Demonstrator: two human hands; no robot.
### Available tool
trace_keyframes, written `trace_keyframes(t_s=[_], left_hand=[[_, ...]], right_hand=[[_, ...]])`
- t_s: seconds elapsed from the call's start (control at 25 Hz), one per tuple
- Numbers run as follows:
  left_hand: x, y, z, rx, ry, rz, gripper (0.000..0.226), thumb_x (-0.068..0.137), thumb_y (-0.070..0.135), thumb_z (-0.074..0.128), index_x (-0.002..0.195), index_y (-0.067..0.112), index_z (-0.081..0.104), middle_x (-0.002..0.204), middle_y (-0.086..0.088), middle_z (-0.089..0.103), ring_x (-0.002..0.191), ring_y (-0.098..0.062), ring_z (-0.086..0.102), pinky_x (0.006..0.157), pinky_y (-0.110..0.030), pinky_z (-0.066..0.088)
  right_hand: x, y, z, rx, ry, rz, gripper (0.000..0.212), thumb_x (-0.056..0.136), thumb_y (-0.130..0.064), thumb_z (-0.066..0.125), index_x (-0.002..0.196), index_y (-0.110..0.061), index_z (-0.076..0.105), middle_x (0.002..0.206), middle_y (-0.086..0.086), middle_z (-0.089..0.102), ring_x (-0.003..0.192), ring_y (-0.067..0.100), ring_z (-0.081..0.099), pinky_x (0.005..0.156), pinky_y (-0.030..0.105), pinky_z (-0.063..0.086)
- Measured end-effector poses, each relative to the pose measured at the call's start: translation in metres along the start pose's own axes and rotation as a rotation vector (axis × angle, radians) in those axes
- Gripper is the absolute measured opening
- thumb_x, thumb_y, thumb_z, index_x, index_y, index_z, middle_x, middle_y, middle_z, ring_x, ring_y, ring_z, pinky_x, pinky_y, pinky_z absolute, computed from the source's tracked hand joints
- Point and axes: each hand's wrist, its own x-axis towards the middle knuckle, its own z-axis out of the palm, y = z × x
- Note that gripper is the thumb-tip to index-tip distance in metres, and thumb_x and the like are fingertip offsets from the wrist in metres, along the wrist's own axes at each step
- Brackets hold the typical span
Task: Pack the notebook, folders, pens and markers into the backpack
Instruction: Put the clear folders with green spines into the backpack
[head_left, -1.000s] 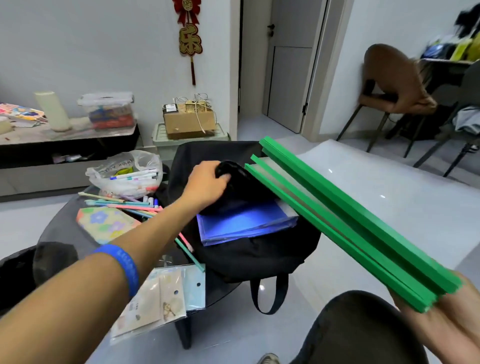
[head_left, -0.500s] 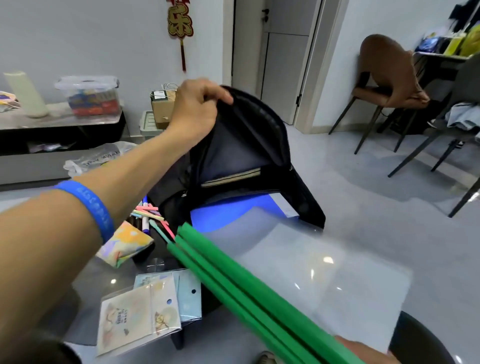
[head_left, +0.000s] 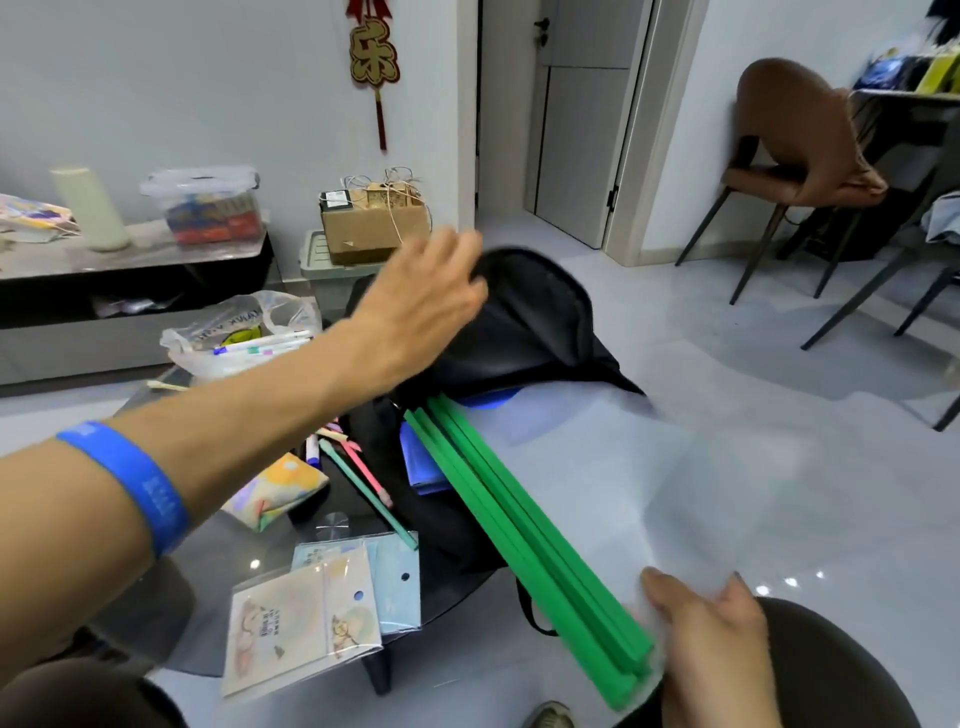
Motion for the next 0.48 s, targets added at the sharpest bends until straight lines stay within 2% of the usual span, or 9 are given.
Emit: trace_keyframes(t_s=[0.04, 0.08, 0.12, 0.2, 0.24, 0.28, 0.36, 0.4, 0.48], left_hand=[[-0.008, 0.014, 0.004, 0.004, -0.101, 0.154, 0.033, 0.083, 0.015, 0.038, 0.099, 0.020, 0.067, 0.114, -0.009, 0.053, 0.101, -0.028, 0.052, 0.072, -0.037, 0.043], [-0.017, 0.028, 0.012, -0.025, -0.212, 0.234, 0.030, 0.085, 0.021, 0.042, 0.099, 0.018, 0.068, 0.117, -0.010, 0.051, 0.103, -0.030, 0.049, 0.076, -0.040, 0.041], [-0.025, 0.040, 0.021, -0.031, -0.318, 0.222, 0.032, 0.087, 0.028, 0.044, 0.102, 0.014, 0.068, 0.120, -0.011, 0.049, 0.104, -0.032, 0.047, 0.081, -0.044, 0.039], [-0.029, 0.049, 0.038, 0.042, -0.461, 0.041, 0.044, 0.092, 0.037, 0.043, 0.117, 0.009, 0.065, 0.129, -0.017, 0.045, 0.113, -0.038, 0.044, 0.097, -0.055, 0.034], [-0.027, 0.046, 0.046, 0.057, -0.501, -0.012, 0.045, 0.093, 0.036, 0.043, 0.126, 0.010, 0.060, 0.136, -0.020, 0.041, 0.120, -0.041, 0.041, 0.104, -0.059, 0.029], [-0.023, 0.042, 0.055, 0.024, -0.513, 0.015, 0.045, 0.092, 0.032, 0.046, 0.134, 0.015, 0.053, 0.143, -0.020, 0.036, 0.128, -0.042, 0.036, 0.109, -0.061, 0.024], [-0.014, 0.034, 0.064, -0.194, -0.485, 0.263, 0.053, 0.085, 0.019, 0.056, 0.137, 0.026, 0.048, 0.149, -0.012, 0.032, 0.136, -0.034, 0.030, 0.114, -0.052, 0.022], [-0.013, 0.030, 0.067, -0.314, -0.477, 0.401, 0.054, 0.081, 0.013, 0.059, 0.133, 0.028, 0.053, 0.146, -0.007, 0.037, 0.133, -0.030, 0.035, 0.111, -0.044, 0.028], [-0.018, 0.028, 0.079, -0.440, -0.594, 0.508, 0.049, 0.078, 0.004, 0.053, 0.123, 0.021, 0.064, 0.129, -0.003, 0.056, 0.117, -0.025, 0.050, 0.096, -0.033, 0.039]], right_hand=[[-0.002, 0.003, 0.005, -0.018, 0.013, -0.007, 0.031, 0.083, 0.017, 0.057, 0.086, -0.014, 0.064, 0.079, 0.004, 0.070, 0.072, 0.024, 0.064, 0.064, 0.029, 0.055], [-0.002, 0.010, 0.007, -0.015, 0.006, -0.031, 0.031, 0.083, 0.015, 0.058, 0.090, -0.014, 0.065, 0.082, 0.002, 0.070, 0.074, 0.024, 0.065, 0.071, 0.031, 0.053], [-0.006, 0.011, 0.011, -0.034, -0.006, -0.027, 0.030, 0.083, 0.013, 0.060, 0.093, -0.015, 0.065, 0.082, 0.000, 0.071, 0.076, 0.022, 0.066, 0.075, 0.032, 0.051], [-0.004, 0.018, 0.009, -0.034, 0.001, -0.025, 0.027, 0.082, 0.010, 0.064, 0.092, -0.015, 0.065, 0.081, -0.003, 0.071, 0.076, 0.020, 0.066, 0.079, 0.034, 0.050], [-0.003, 0.016, 0.007, -0.028, 0.008, -0.017, 0.025, 0.081, 0.009, 0.065, 0.089, -0.014, 0.066, 0.080, -0.003, 0.070, 0.076, 0.020, 0.066, 0.080, 0.035, 0.050], [-0.002, 0.014, 0.005, -0.037, 0.017, -0.004, 0.023, 0.080, 0.008, 0.067, 0.087, -0.014, 0.067, 0.079, -0.002, 0.070, 0.075, 0.021, 0.066, 0.080, 0.036, 0.050], [0.003, 0.009, -0.001, -0.045, 0.035, 0.015, 0.020, 0.078, 0.008, 0.069, 0.083, -0.011, 0.067, 0.078, 0.000, 0.070, 0.073, 0.021, 0.065, 0.078, 0.034, 0.048], [0.004, 0.003, -0.003, -0.026, 0.061, 0.021, 0.019, 0.078, 0.008, 0.069, 0.085, -0.009, 0.067, 0.077, 0.000, 0.069, 0.072, 0.019, 0.064, 0.075, 0.031, 0.047], [0.008, -0.002, -0.007, 0.002, 0.071, 0.042, 0.020, 0.077, 0.006, 0.070, 0.093, -0.007, 0.068, 0.078, 0.001, 0.068, 0.070, 0.017, 0.063, 0.068, 0.026, 0.045]])
